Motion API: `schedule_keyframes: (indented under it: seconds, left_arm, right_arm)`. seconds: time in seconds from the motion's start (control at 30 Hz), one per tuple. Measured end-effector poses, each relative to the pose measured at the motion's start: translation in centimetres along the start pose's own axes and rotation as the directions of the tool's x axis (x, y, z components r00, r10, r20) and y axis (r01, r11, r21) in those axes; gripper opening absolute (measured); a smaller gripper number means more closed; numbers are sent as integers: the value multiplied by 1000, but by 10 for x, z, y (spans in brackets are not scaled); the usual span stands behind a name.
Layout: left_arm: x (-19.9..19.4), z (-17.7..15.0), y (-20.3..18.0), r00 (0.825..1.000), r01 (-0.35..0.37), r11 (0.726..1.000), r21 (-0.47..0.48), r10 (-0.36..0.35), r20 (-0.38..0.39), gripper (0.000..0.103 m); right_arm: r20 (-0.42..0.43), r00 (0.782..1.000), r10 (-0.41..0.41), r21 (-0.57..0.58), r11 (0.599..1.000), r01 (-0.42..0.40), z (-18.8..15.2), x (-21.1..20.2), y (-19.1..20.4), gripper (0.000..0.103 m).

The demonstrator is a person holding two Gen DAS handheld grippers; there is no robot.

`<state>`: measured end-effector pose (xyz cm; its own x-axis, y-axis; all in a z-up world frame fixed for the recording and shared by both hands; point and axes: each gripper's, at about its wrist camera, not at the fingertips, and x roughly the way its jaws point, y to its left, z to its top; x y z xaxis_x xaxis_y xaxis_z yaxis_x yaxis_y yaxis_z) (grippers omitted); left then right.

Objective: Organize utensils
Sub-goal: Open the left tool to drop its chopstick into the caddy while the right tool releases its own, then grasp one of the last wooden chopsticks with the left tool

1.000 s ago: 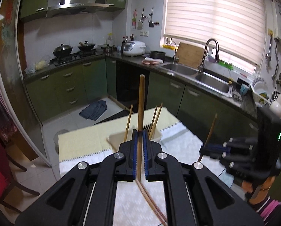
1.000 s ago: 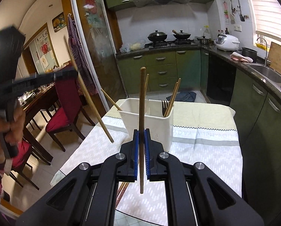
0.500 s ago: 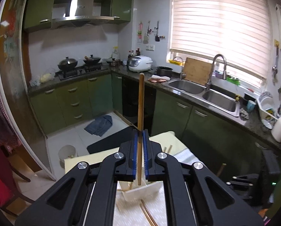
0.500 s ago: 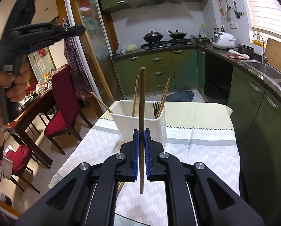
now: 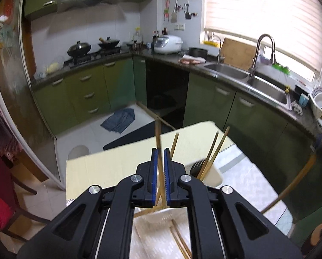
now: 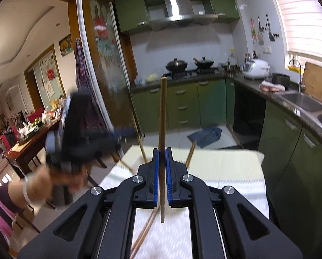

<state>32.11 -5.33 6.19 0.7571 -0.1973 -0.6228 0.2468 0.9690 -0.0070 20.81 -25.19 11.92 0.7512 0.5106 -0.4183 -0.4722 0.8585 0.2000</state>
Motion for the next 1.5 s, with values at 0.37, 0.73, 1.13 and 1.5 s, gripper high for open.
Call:
schedule_keyframes:
  seconds: [0.37, 0.73, 1.13, 1.5]
  left_arm:
    - [-33, -16, -4, 1000, 16, 1000, -5, -16, 25, 29]
    - [-19, -100, -10, 972, 86, 995, -57, -96, -214, 30]
    - [60, -173, -11, 857, 52, 986, -161, -127, -499, 30]
    - [100, -182, -21, 811, -20, 978, -208, -105, -575, 30]
  right_arm:
    - [91, 994, -68, 15, 998, 67, 64, 53, 0, 7]
    - [-69, 992, -101, 22, 994, 103, 20, 148, -12, 7]
    - [-7, 996, -85, 2, 996, 85, -16, 73, -5, 23]
    - [3, 994, -110, 66, 992, 109, -72, -22, -43, 23]
